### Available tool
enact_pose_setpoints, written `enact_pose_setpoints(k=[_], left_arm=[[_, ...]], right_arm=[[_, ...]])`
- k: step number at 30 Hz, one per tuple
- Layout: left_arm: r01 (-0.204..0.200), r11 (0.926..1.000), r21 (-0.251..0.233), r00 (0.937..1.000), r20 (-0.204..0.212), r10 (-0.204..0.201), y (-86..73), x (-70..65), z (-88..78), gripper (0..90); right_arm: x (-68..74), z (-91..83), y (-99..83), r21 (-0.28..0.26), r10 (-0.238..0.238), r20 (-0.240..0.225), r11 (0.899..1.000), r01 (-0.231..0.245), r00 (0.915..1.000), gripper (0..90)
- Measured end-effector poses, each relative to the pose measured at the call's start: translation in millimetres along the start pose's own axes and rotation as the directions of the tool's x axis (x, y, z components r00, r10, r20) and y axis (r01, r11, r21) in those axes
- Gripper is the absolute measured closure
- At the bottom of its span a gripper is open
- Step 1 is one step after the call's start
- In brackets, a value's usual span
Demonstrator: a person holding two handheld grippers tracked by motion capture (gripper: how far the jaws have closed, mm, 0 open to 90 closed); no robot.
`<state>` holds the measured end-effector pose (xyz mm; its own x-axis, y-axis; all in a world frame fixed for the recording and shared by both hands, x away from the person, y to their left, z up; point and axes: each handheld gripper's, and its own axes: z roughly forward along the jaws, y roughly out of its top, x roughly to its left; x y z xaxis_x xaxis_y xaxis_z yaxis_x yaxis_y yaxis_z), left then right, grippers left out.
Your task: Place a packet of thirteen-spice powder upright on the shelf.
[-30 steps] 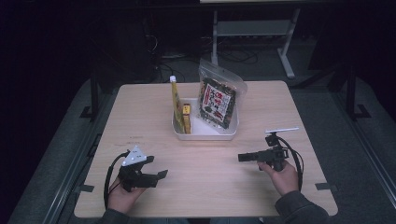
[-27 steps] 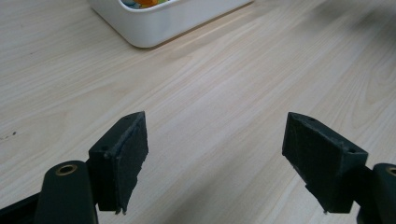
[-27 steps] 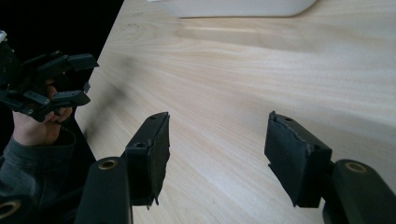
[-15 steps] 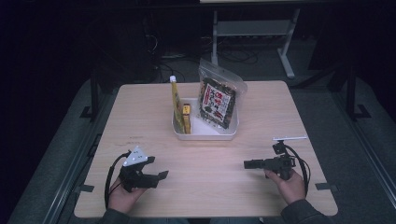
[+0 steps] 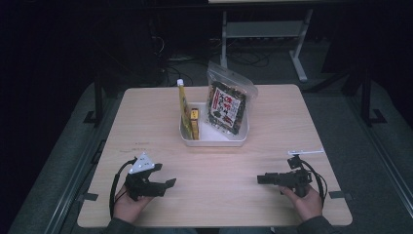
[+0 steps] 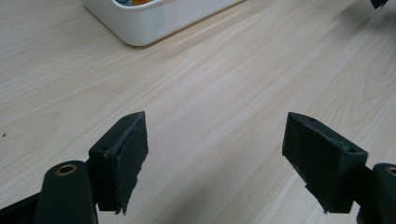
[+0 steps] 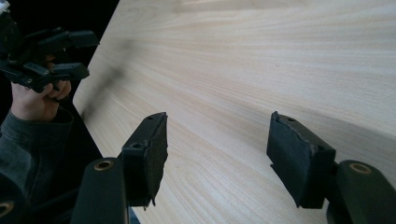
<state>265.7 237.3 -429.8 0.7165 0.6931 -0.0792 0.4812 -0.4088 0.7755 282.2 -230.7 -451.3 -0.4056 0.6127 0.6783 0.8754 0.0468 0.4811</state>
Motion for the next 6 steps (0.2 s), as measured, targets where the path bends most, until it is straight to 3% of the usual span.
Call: enact_pose_setpoints(k=[6], left_arm=[[-0.002,1.0,0.001,1.0,0.007,0.002,0.5,-1.0,1.2,21.8]], right_arm=[[1.4,-2.0,-9.8,-0.023,-0.039,-0.002,0.999,0.039,0.9992,35.8]])
